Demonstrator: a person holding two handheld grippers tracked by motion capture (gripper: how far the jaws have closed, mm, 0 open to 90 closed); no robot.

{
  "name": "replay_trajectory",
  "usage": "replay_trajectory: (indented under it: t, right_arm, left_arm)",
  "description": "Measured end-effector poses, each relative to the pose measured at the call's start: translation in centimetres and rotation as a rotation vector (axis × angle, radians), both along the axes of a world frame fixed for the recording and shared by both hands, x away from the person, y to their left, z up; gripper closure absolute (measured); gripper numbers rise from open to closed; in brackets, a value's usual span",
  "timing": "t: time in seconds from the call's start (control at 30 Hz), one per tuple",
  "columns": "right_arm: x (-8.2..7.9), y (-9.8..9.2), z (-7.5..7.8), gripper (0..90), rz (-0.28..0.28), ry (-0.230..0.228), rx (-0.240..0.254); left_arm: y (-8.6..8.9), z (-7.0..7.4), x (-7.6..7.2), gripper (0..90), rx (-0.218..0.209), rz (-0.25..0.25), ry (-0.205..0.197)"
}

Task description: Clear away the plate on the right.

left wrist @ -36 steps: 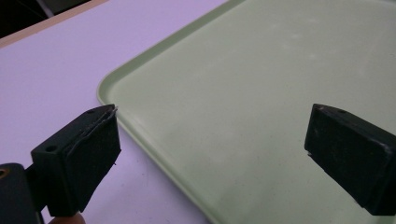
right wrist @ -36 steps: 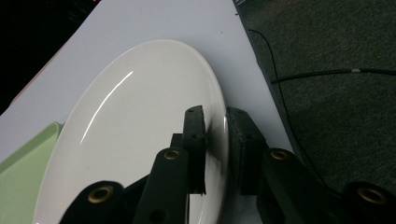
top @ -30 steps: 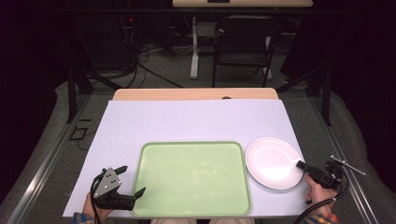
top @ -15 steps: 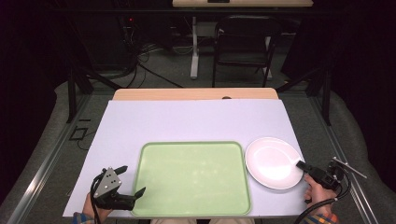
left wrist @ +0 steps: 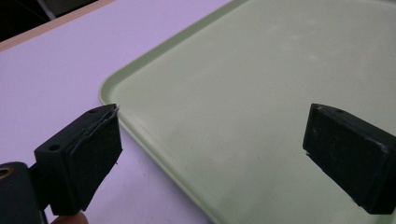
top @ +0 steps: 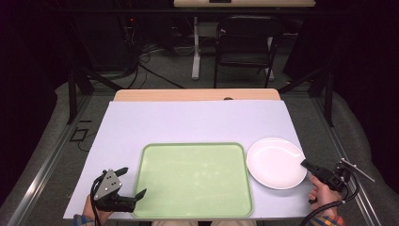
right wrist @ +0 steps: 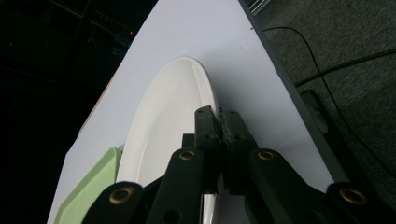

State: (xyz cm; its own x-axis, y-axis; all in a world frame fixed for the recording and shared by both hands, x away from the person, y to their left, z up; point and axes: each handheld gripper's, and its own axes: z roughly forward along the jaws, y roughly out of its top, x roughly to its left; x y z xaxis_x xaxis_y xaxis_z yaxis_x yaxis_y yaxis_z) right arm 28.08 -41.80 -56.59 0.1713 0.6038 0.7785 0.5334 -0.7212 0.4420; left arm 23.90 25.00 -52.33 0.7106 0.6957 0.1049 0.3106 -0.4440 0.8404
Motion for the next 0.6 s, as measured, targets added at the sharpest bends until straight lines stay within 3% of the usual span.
replay_trajectory:
  t: [0.6]
  right_arm:
    - [-0.2,1.4,3.3,87.1,0.047,-0.071,-0.253]
  left_arm:
    - [0.1,0.0,0.0,4.5,0.002,0.002,0.004]
